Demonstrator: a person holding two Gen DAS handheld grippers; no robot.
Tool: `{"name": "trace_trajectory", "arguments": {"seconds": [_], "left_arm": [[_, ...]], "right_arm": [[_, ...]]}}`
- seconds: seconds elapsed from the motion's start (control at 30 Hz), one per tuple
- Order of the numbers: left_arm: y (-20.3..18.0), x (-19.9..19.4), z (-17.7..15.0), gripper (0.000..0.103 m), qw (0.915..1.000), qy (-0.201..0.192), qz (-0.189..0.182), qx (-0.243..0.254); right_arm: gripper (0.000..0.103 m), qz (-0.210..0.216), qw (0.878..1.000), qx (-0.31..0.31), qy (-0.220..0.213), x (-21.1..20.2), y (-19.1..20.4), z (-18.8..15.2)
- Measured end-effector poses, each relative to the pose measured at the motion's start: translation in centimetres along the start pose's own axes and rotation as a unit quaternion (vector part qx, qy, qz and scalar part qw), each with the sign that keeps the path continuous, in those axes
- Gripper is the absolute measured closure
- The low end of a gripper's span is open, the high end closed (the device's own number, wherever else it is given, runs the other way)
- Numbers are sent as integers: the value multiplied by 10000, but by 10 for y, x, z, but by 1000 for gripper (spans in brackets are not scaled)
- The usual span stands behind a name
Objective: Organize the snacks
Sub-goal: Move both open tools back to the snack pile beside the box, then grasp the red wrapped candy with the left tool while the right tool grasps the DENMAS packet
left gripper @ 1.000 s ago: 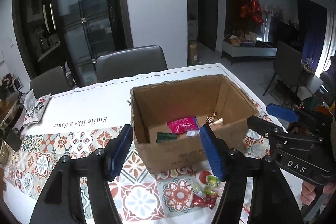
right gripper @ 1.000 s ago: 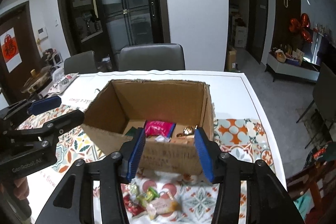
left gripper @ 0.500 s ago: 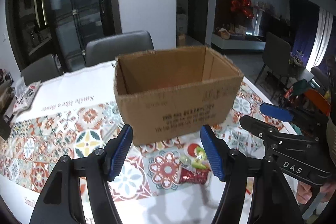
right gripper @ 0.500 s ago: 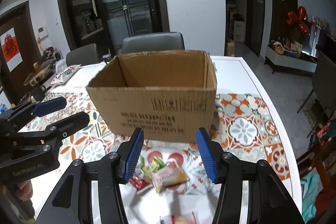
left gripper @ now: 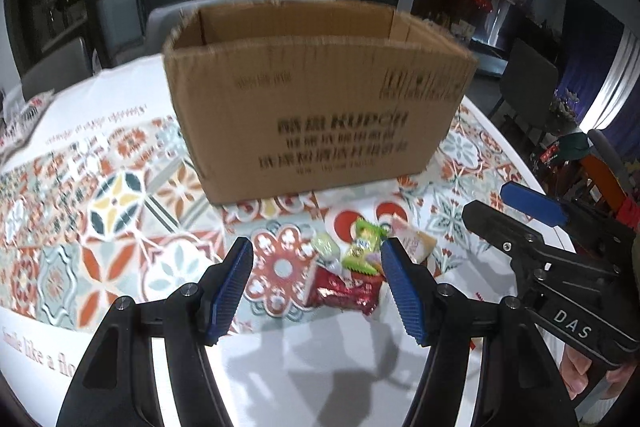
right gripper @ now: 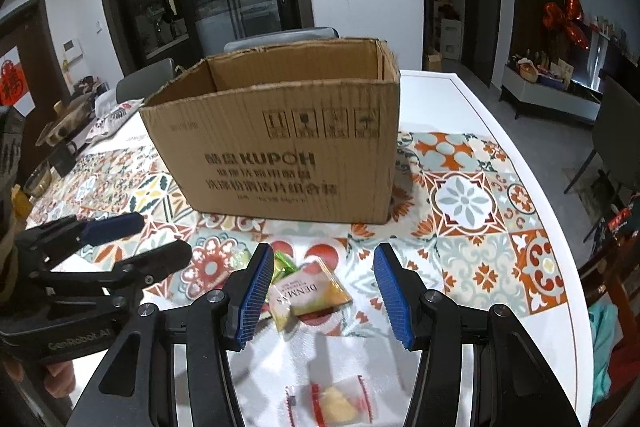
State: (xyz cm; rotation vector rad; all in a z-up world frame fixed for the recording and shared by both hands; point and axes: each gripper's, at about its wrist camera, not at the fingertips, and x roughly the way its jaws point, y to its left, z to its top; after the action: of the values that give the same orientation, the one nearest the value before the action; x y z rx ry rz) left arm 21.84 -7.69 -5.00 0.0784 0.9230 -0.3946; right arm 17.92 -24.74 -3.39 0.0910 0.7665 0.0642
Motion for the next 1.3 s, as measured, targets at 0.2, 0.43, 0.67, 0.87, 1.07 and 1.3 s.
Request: {"name": "trace_trajectory", "arguments": {"seconds": [0.2, 0.43, 0.67, 0.87, 1.07, 1.3], "left_arm": [[-4, 23, -10, 37, 9994, 298, -26, -151], [-8, 43, -20, 38, 9980, 566, -28, -290], [-10, 58, -23, 38, 9968, 684, 80, -402], [-11, 66, -26, 41, 9969, 632, 86, -469], [-11, 63, -34, 56, 9972, 599, 103, -444], [-1, 52, -41, 67, 9971, 514, -55, -557]], "right_arm": [[50, -3, 9998, 114, 142, 10, -9, -14], [50, 66, 9990, 295, 332, 22, -19, -28], [50, 95, 9987, 320, 390, 29, -22, -35], [50, 155, 9984, 309, 457, 34, -21, -40], [50, 205, 9980, 329, 494, 35, -20, -41], [50, 212, 9980, 277, 527, 36, -15, -42]]}}
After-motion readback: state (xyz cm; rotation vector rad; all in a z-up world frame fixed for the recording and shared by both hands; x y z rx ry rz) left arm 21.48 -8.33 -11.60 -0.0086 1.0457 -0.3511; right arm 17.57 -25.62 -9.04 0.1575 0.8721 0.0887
